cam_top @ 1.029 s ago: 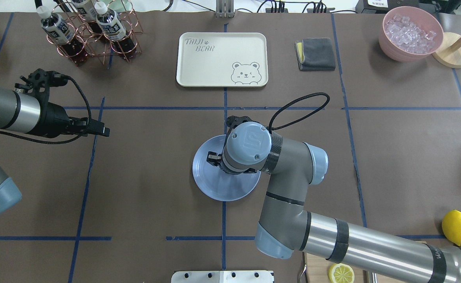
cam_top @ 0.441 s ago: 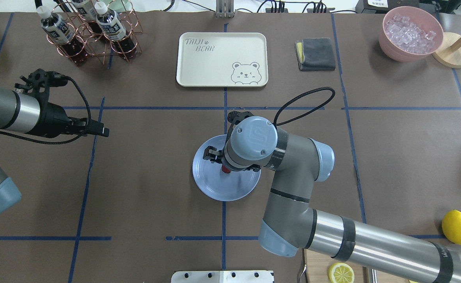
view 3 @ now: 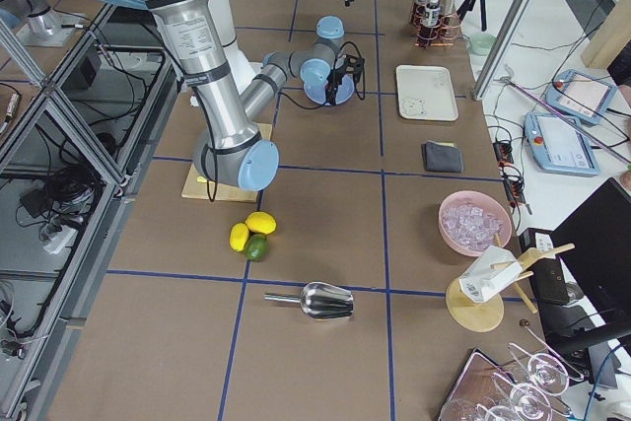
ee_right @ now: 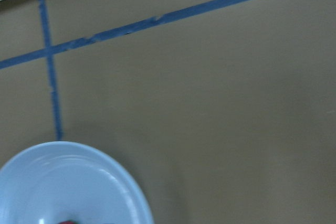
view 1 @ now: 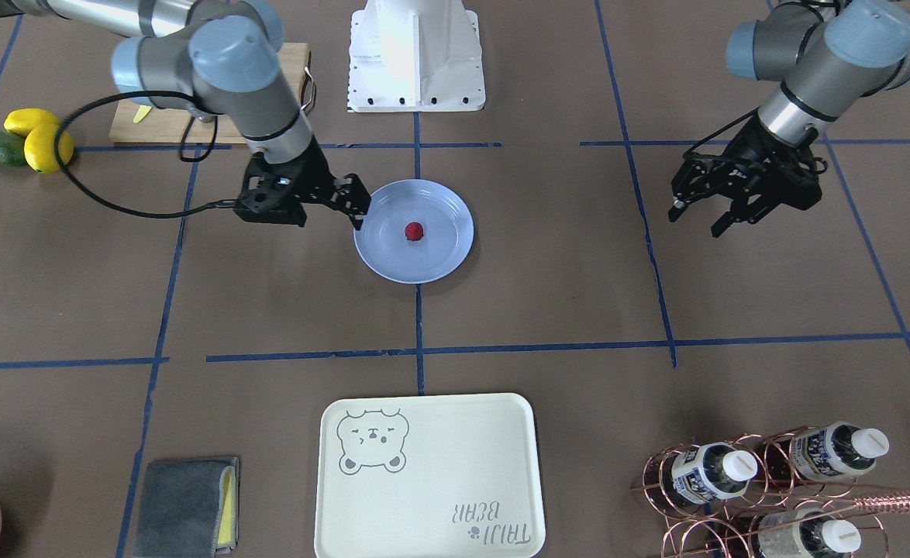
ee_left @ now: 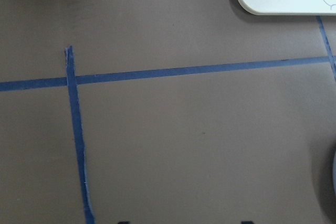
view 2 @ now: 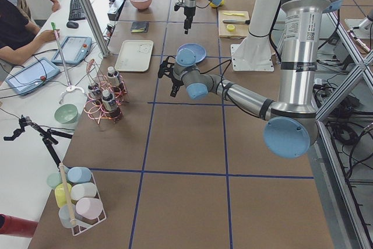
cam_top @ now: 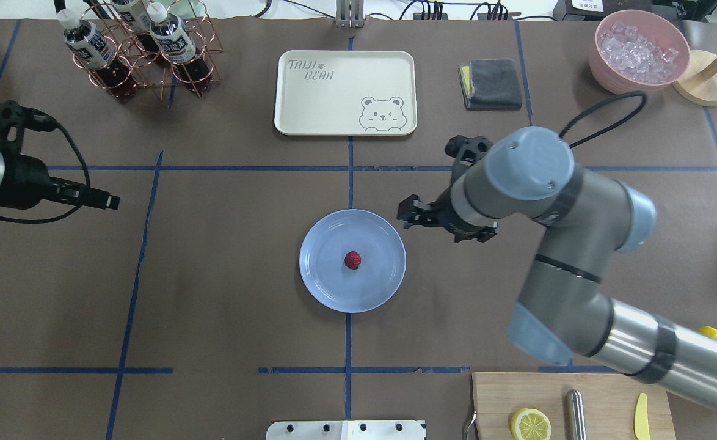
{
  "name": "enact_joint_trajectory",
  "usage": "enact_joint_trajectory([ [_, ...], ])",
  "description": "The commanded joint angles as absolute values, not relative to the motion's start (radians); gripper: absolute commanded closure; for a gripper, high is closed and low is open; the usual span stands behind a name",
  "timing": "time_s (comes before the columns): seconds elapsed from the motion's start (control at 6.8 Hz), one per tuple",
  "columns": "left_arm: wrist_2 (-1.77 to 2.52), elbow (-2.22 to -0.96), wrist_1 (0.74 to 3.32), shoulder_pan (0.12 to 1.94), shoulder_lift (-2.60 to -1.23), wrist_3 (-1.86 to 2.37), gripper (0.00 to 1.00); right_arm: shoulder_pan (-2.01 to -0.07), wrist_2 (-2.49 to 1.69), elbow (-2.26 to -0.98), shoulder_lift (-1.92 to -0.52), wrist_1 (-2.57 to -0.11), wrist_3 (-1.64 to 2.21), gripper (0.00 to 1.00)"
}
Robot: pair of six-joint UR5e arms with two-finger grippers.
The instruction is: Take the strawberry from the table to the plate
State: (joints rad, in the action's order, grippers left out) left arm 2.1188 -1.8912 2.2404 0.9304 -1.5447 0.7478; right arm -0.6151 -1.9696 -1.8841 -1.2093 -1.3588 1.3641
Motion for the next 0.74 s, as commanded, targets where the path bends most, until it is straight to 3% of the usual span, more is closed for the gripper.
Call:
enact_joint_trajectory([
  [0.0, 2.163, -1.899, 2.241, 1.096, -1.397, 0.399, 0.24, -0.819, -2.128, -2.006, -1.493, -1.348, 1.007, 0.0],
  [0.29, 2.314, -1.777, 2.229, 1.315, -1.387, 0.121, 0.24, -1.083, -2.247, -1.97, -1.65, -1.361, 0.585, 0.0],
  [0.59, 2.318, -1.749, 2.041, 1.449, -1.396, -0.024, 0.24, -1.318, -2.358, -1.837, -1.692, -1.362, 0.268, 0.0],
])
